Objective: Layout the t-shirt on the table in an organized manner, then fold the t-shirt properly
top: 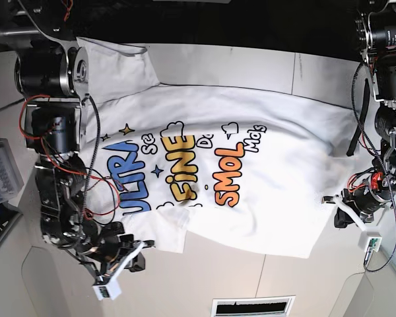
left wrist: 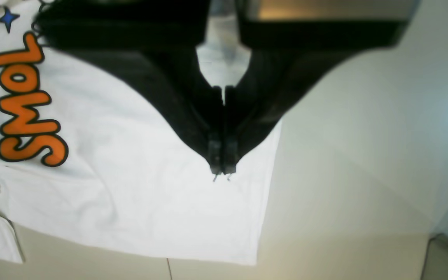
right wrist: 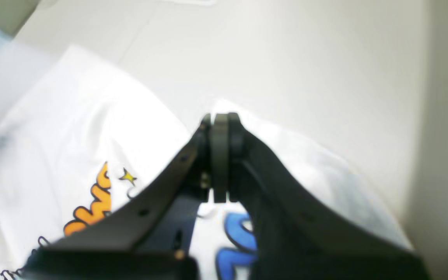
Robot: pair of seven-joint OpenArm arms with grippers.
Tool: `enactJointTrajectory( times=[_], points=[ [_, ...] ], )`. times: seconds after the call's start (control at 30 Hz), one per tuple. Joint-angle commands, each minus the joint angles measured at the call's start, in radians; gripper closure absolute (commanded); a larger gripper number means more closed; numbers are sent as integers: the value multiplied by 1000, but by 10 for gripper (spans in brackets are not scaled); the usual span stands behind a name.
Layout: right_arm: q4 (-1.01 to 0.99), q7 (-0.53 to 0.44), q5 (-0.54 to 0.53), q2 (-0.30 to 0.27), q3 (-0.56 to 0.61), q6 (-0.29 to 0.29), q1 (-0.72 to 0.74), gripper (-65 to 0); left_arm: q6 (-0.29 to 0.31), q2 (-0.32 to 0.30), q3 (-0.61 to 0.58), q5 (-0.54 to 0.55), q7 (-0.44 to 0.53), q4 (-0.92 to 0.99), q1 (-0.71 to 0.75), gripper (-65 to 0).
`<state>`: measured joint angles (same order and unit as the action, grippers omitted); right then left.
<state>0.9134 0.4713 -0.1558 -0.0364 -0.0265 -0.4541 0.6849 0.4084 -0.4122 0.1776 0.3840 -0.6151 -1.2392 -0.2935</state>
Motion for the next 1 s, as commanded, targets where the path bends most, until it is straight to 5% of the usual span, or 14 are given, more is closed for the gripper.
enactJointTrajectory(
  times=[0.0,0.2,0.43,0.97],
  points=[
    [-41,-56,28,6,16,17,59,0,0,-14,6,7,21,6,-31,0],
    [-400,-277,240,57,50,103,182,0,1,-14,6,7,40,70,-47,0],
    [-614,-334,362,60,50,244,200,0,8,-2,5,8,44,71,-48,0],
    [-652,-335,366,-147,48,309,199,0,60,66,-29,-7,89,71,-56,0]
  ],
)
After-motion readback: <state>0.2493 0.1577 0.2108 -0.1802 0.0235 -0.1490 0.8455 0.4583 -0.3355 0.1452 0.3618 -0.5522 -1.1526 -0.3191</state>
